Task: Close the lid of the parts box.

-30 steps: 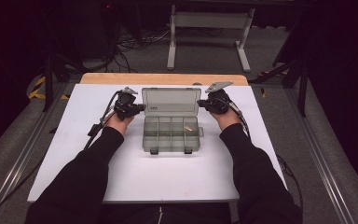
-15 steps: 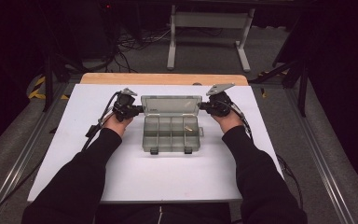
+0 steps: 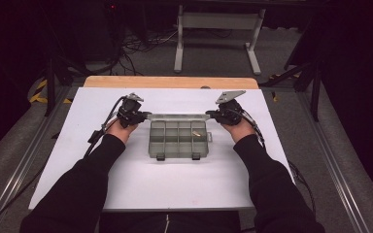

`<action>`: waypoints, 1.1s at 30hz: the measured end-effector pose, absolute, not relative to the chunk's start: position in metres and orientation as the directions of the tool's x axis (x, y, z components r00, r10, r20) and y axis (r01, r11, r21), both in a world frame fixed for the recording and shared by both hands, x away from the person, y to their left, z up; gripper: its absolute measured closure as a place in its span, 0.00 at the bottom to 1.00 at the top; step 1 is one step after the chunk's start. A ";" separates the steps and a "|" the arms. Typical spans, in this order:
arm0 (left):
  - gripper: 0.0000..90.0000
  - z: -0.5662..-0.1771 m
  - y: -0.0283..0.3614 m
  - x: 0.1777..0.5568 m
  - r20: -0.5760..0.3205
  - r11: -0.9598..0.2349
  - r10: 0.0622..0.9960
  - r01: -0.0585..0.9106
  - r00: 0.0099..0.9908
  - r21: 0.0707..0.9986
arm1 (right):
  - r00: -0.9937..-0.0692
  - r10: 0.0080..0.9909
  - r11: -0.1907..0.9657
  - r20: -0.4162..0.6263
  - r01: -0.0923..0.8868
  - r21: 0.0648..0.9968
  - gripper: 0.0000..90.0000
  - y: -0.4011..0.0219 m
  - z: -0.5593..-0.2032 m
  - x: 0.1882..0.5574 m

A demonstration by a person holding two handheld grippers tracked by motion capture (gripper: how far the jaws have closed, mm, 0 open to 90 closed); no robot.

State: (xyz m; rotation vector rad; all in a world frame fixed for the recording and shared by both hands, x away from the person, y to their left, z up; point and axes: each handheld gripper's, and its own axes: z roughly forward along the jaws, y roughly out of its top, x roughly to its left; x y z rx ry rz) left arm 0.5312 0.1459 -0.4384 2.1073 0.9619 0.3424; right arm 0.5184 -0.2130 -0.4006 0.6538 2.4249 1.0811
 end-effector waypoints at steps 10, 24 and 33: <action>1.00 -0.439 0.151 0.527 -0.087 -0.409 0.719 0.521 0.690 0.749 | -0.829 0.531 0.610 -0.172 0.234 0.757 1.00 -0.213 -0.397 0.506; 1.00 -0.425 0.157 0.508 -0.101 -0.441 0.639 0.472 0.762 0.764 | -0.857 0.489 0.619 -0.161 0.211 0.756 1.00 -0.210 -0.390 0.485; 0.99 -0.413 0.149 0.488 -0.042 -0.511 0.601 0.424 0.798 0.748 | -0.875 0.459 0.640 -0.155 0.205 0.740 1.00 -0.208 -0.387 0.473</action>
